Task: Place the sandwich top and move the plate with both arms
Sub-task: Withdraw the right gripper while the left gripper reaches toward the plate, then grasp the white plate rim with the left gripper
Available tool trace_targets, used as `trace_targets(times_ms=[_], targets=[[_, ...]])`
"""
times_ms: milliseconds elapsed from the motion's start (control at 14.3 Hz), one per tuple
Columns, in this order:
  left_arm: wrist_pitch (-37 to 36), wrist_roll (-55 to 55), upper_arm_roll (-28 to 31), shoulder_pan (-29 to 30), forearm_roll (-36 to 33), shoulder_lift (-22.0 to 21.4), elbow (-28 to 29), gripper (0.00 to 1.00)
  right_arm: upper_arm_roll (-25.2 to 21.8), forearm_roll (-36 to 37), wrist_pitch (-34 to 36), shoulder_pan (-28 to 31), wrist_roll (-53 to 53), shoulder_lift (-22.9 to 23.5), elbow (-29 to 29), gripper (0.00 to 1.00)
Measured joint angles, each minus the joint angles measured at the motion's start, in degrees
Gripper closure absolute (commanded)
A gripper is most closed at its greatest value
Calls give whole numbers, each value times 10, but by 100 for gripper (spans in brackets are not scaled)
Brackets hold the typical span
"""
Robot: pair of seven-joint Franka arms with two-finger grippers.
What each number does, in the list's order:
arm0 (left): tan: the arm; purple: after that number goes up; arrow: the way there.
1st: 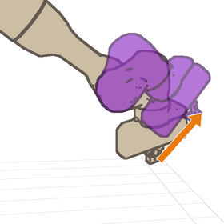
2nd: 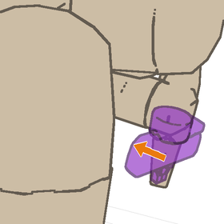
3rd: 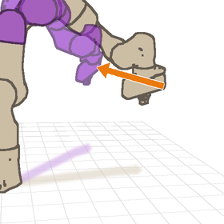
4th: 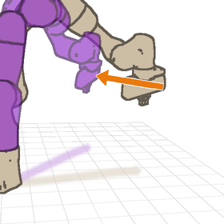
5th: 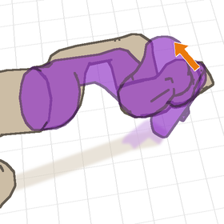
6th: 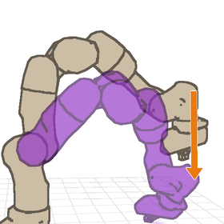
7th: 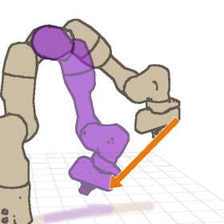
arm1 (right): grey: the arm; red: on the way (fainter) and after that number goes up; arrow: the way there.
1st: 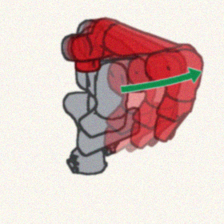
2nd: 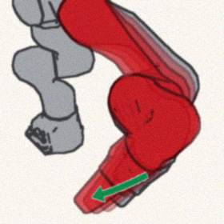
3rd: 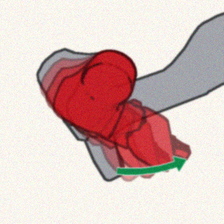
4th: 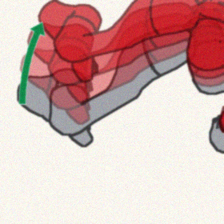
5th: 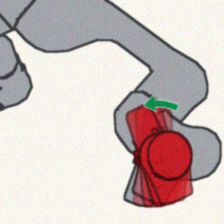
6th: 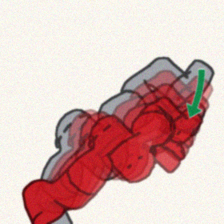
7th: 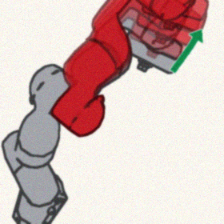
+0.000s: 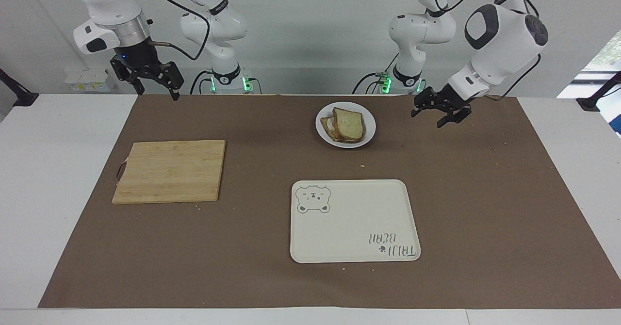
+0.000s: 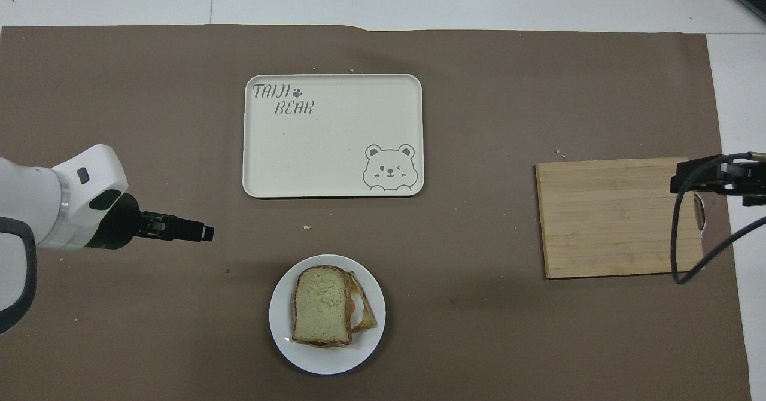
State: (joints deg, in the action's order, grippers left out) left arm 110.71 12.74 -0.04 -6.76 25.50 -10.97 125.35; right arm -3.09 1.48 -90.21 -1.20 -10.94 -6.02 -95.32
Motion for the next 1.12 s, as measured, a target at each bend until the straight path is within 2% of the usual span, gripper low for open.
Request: trace_targets(times_ms=[209, 419, 698, 837, 1047, 1116], targets=[[75, 23, 0, -22, 67, -11, 90, 0, 0, 0, 0, 8, 2, 6, 9, 0], [83, 99, 0, -26, 129, -15, 154, 0, 0, 0, 2, 8, 2, 28, 27, 0], [86, 204, 4, -26, 188, -15, 227, 10, 0, 0, 6, 9, 2, 31, 22, 0], [86, 241, 4, -25, 218, -10, 249, 24, 0, 0, 6, 9, 2, 30, 21, 0], [86, 271, 4, -26, 268, 14, 261, 37, 3, 0, 7, 8, 6, 29, 21, 0], [86, 284, 4, -26, 290, 24, 265, 46, 7, 0, 7, 6, 10, 29, 22, 0]])
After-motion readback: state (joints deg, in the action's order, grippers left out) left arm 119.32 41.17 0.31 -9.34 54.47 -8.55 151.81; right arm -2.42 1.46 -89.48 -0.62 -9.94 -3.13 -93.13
